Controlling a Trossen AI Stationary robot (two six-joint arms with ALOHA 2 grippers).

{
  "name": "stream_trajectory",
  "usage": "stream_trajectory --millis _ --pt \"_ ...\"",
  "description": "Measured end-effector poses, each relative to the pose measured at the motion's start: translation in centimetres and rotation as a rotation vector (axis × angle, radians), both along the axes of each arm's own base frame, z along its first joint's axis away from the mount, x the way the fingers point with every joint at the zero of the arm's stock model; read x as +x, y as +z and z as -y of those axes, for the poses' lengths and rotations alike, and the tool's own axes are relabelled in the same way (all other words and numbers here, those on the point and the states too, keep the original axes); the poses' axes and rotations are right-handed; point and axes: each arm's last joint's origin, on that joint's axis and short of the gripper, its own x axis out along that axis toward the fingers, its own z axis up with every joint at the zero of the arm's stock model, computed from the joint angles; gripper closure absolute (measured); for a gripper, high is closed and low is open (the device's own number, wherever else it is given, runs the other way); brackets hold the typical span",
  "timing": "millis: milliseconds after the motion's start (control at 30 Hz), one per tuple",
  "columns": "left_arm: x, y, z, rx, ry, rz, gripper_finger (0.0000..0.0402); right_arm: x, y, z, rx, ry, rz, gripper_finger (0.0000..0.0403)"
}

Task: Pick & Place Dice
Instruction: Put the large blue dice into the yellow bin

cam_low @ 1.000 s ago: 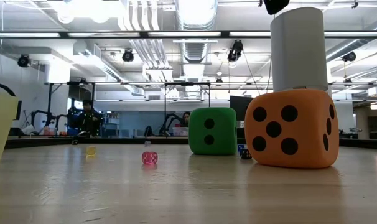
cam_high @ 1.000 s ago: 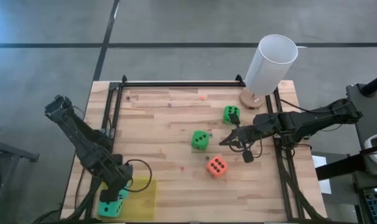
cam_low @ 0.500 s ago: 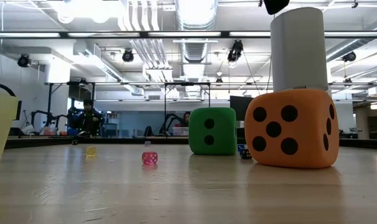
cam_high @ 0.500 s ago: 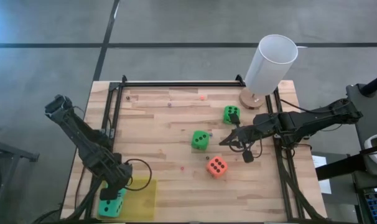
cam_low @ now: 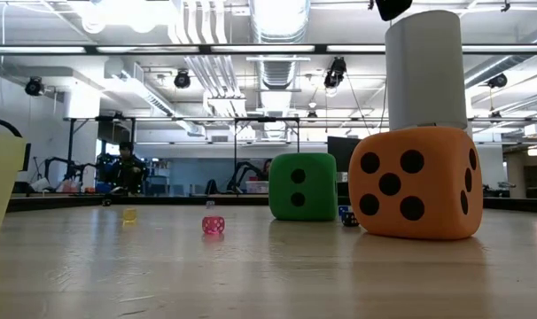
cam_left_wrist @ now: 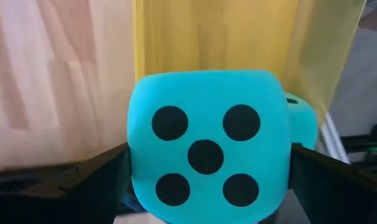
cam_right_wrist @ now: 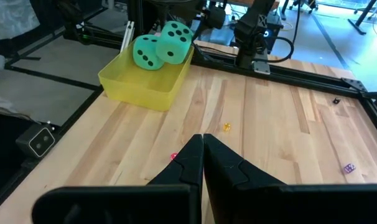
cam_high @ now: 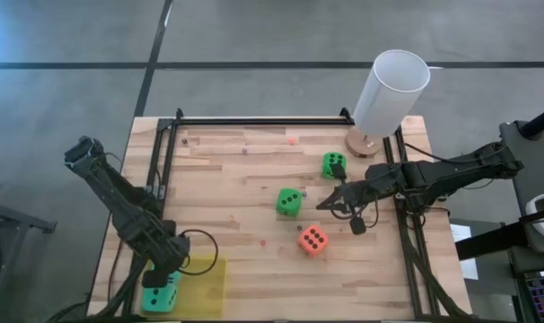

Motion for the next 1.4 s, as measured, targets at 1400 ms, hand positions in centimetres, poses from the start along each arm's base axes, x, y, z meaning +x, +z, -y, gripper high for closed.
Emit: stream_trajectory --millis 1400 --pt "-0.05 -0.08 -0.02 0.040 -0.051 0.045 0.0002 0.00 0.00 0.01 -0.001 0.000 0.000 0.0394"
